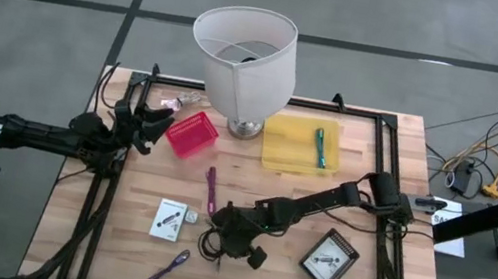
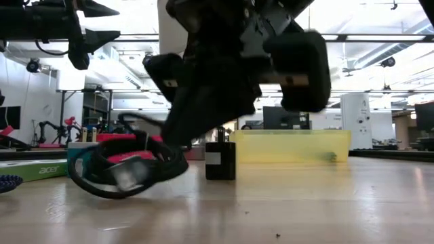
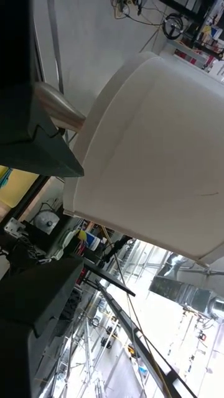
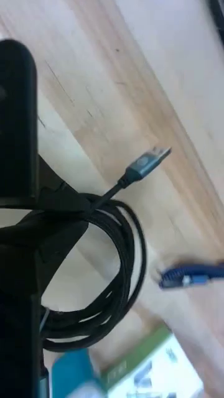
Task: Pick and place items into bin
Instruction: Put the black charger cable into the yellow bin
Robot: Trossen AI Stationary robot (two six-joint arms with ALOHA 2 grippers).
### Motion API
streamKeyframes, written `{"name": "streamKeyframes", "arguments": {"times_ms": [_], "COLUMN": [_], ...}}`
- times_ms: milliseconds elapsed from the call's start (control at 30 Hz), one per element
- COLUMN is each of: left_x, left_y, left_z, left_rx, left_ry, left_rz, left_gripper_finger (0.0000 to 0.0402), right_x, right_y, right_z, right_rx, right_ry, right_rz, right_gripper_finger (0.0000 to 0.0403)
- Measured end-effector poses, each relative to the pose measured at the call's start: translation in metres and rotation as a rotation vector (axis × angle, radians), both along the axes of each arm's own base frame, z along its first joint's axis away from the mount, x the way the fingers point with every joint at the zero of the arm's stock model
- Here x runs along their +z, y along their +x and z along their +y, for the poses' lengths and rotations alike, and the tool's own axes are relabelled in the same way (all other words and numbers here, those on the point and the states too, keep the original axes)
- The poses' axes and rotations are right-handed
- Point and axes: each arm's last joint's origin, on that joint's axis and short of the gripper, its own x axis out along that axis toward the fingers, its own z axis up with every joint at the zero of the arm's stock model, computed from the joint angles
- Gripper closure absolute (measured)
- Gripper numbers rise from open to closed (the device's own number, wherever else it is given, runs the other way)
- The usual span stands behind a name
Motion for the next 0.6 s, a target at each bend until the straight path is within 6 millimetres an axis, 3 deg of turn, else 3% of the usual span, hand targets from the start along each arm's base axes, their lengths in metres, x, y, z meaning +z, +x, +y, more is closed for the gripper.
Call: {"name": "streamKeyframes", "arguments": {"times_ms": [600], "left_x": [0.0], "left_y": [0.0], "left_z": [0.0], "left_rx": [0.0], "left_ry": [-0.001], "left_rz": [-0.003], "left_gripper_finger": [0.0191], "right_x": [0.066], "right_y": [-0.016], "right_z": [-0.02], "right_rx": [-0.184], "right_ry": [-0.082], "right_rz": [-0.075], "right_gripper_finger": [0.0394]}}
